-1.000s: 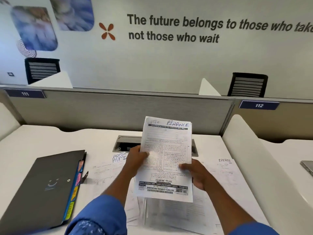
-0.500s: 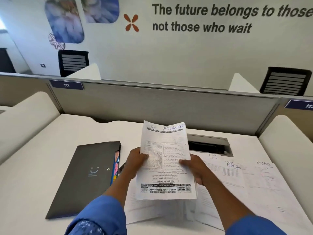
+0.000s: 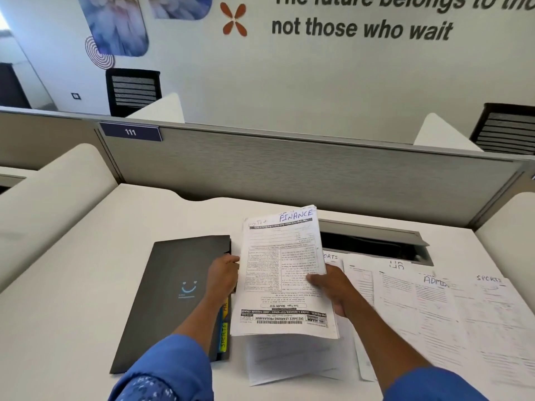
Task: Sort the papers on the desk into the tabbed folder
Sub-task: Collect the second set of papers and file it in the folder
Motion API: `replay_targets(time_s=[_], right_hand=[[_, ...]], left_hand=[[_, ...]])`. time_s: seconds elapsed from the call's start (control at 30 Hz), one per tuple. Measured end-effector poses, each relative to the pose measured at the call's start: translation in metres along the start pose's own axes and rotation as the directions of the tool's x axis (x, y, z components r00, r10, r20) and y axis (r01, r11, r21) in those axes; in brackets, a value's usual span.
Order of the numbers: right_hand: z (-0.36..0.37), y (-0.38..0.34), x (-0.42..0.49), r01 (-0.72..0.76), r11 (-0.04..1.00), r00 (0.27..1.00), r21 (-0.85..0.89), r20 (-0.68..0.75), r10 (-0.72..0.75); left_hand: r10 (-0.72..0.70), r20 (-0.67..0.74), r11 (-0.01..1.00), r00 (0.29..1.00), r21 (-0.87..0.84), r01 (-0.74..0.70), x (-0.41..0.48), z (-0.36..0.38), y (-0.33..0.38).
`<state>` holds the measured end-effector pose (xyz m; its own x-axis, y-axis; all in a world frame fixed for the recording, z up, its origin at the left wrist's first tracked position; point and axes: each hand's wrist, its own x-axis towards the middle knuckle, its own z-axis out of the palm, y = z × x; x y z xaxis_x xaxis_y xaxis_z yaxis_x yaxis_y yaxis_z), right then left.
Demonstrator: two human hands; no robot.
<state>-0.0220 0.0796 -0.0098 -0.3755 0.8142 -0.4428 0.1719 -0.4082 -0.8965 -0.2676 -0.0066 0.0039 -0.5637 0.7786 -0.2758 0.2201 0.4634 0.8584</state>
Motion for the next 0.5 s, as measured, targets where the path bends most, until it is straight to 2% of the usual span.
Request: replay_targets(time_s=[0.1, 0.23, 0.37, 0.5], right_hand=[[0.012, 0.007, 0.005, -0.014, 1.0, 1.0, -0.024, 0.008, 0.014], [0.023, 0.016, 0.011, -0.019, 0.999, 1.0, -0.046, 0.017, 0.02], [0.03, 0.023, 0.018, -0.021, 0.998, 1.0, -0.06, 0.018, 0.022], [0.03, 0.03, 0.027, -0.019, 0.995, 1.0, -0.095, 0.005, 0.019]], left_hand=[[0.05, -0.038, 0.98, 0.998, 0.192, -0.042, 0.011, -0.007, -0.015], [0.105, -0.032, 0.954, 0.994, 0.286, -0.091, 0.015, -0.011, -0.021], [0.149, -0.054, 0.846, 0.987, 0.524, -0.099, 0.03, -0.009, -0.037], [0.117, -0.025, 0.769, 0.993, 0.635, -0.075, 0.035, -0.007, -0.041]])
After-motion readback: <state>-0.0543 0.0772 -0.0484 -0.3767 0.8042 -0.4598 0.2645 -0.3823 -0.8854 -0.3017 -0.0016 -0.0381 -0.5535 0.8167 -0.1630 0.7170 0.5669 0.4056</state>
